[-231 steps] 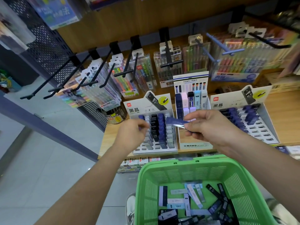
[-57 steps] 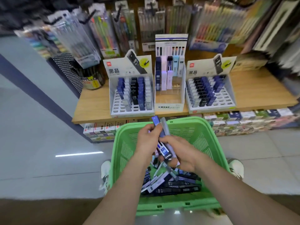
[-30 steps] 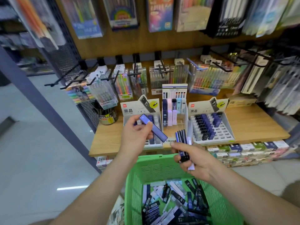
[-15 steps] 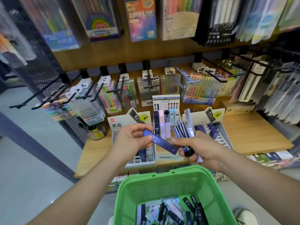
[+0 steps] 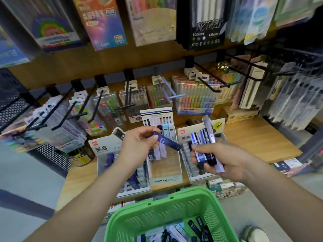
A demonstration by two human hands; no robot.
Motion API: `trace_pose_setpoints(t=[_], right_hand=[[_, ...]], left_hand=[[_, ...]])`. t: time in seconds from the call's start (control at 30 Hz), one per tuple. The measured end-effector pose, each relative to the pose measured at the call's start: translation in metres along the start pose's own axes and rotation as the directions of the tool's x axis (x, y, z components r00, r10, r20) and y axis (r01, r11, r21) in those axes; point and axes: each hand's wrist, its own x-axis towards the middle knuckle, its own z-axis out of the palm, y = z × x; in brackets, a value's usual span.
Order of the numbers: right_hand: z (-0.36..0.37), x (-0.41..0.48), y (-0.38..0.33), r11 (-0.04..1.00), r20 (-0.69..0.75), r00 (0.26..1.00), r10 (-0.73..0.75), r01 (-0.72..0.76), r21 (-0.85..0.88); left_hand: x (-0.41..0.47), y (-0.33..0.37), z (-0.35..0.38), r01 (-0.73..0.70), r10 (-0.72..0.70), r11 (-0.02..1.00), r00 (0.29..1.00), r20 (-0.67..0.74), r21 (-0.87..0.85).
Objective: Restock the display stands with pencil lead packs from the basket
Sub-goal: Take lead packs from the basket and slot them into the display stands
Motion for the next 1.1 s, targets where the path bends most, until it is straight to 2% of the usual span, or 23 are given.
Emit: trace_pose_setpoints(t=[0.07,0.17,0.27,0.4,0.53,0.67,0.83,0.97,1.07,1.1], right_hand=[[-0.018,0.0,-0.005,0.996,-0.084,0.994,-0.067,0.062,-0.07],[-0.046,0.001,-0.005,0.992,-0.238,0.965,-0.111,0.092,-0.087],[-0.072,0.004,-0.003,0.998,-0.389,0.919,-0.062,0.059,-0.021],[-0.094,0.004,0.003,1.0,-0.442,0.897,-0.001,0.003,0.003],[-0.091,0.001,0.009,0.997,-0.346,0.938,-0.01,-0.019,-0.08],[-0.066,0.003,0.013,0.981,-0.216,0.976,-0.038,-0.005,-0.195],[-0.025,0.011,0.025,0.929,-0.077,0.997,-0.007,-0.022,-0.37],[0.007,0.019,0.036,0.919,0.024,0.999,0.033,-0.021,-0.394],[0.027,0.025,0.041,0.915,0.037,0.999,0.036,-0.018,-0.404],[0.033,0.027,0.042,0.915,0.037,0.999,0.029,-0.012,-0.403]], left_hand=[[0.006,-0.002,0.018,-0.069,0.067,0.987,0.997,0.024,0.142],[0.015,-0.004,0.045,-0.17,0.161,0.93,0.985,0.054,0.327],[0.026,-0.009,0.07,-0.217,0.203,0.904,0.976,0.076,0.368],[0.038,-0.016,0.094,-0.23,0.2,0.879,0.973,0.116,0.418],[0.036,-0.019,0.088,-0.241,0.218,0.861,0.97,0.104,0.448],[0.024,-0.024,0.044,-0.251,0.218,0.81,0.968,0.126,0.53],[-0.003,-0.024,-0.037,-0.138,0.141,0.762,0.989,0.046,0.633],[-0.028,-0.026,-0.09,-0.083,0.104,0.679,0.994,0.016,0.729],[-0.036,-0.035,-0.113,-0.038,0.073,0.567,0.997,-0.004,0.823],[-0.037,-0.04,-0.117,-0.032,0.068,0.562,0.998,-0.008,0.827]])
